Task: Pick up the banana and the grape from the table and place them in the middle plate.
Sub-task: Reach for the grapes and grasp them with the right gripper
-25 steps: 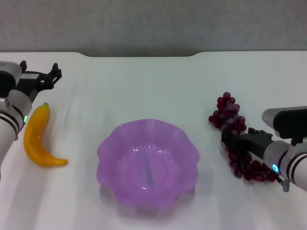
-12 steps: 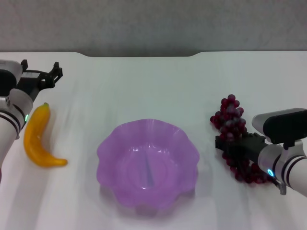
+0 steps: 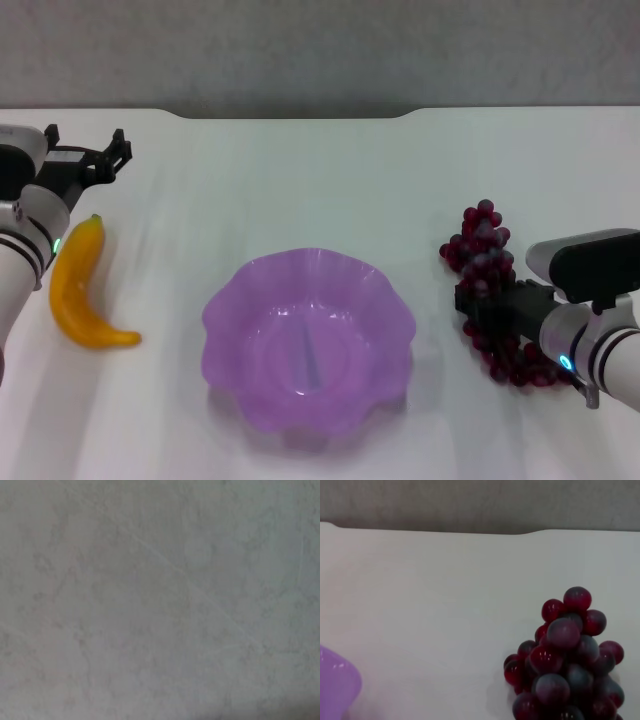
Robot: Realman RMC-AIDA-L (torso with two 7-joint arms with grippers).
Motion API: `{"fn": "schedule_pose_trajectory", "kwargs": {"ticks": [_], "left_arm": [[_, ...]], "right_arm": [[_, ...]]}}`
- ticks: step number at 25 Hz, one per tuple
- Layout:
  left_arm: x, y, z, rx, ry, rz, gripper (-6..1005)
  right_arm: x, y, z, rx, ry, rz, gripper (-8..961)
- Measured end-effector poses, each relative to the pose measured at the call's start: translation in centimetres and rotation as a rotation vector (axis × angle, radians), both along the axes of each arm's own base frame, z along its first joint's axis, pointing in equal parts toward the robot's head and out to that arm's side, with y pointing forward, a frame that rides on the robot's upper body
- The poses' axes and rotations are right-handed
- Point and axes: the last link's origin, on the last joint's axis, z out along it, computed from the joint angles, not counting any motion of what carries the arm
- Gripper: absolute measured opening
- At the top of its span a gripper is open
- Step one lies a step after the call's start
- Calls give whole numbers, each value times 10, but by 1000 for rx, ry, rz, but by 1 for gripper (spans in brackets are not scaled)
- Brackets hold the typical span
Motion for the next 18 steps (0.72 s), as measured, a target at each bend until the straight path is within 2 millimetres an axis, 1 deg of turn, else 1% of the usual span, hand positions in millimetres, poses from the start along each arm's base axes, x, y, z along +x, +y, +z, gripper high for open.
{"fn": "schedule_pose_trajectory", "kwargs": {"ticks": [8, 14, 18], "left_arm": [[0, 0, 0, 0, -1, 0, 895], [0, 0, 0, 0, -2, 0, 895], [0, 0, 0, 0, -2, 0, 895]], "right_arm": [[1, 2, 4, 21, 3, 9, 676], [6, 3, 9, 40, -19, 30, 626], [5, 3, 9, 40, -26, 51, 608]]}}
